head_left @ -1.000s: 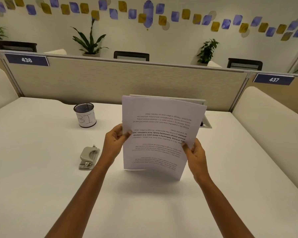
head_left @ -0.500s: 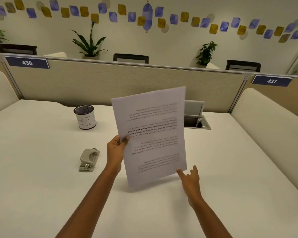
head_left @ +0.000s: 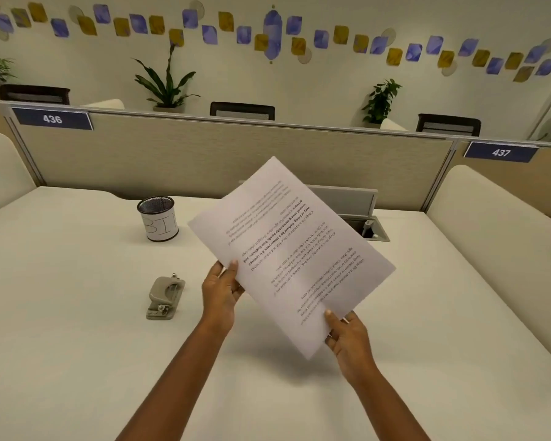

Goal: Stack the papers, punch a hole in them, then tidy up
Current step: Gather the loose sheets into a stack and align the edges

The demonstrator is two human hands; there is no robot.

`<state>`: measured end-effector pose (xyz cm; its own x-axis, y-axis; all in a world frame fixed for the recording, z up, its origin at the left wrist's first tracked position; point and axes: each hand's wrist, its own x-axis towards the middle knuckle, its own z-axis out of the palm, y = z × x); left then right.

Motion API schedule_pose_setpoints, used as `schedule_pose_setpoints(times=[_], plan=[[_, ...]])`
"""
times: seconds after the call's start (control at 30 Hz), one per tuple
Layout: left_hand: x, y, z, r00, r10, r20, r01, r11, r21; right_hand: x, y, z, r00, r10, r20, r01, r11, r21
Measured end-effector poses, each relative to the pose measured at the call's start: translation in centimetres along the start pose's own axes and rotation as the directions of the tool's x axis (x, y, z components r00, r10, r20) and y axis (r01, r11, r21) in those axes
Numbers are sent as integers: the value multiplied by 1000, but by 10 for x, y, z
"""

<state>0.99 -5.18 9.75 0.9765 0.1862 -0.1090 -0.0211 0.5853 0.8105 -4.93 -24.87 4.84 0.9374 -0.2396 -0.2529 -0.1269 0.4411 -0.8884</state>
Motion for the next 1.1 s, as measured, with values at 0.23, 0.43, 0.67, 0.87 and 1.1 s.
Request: schedule_pose_setpoints(times=[0.23, 0.43, 0.67, 0.87, 1.1], plan=[[28, 37, -34, 985, 152, -76, -128, 958, 255, 6, -21, -38, 997, -79, -10, 77, 989, -127], [35, 36, -48, 971, 55, 233, -202, 711, 673, 8, -30, -41, 979, -205, -3, 191, 919, -345], [30, 27, -49, 965, 66, 254, -205, 796, 570, 16, -34, -32, 956, -291, 47, 282, 854, -437], [27, 25, -51, 968, 108, 227, -225, 775, 590, 16, -32, -31, 954, -299, 23, 279, 857, -433], [23, 21, -52, 971, 100, 217, -213, 774, 597, 20, -31, -31, 951, -307, -38, 266, 874, -407]])
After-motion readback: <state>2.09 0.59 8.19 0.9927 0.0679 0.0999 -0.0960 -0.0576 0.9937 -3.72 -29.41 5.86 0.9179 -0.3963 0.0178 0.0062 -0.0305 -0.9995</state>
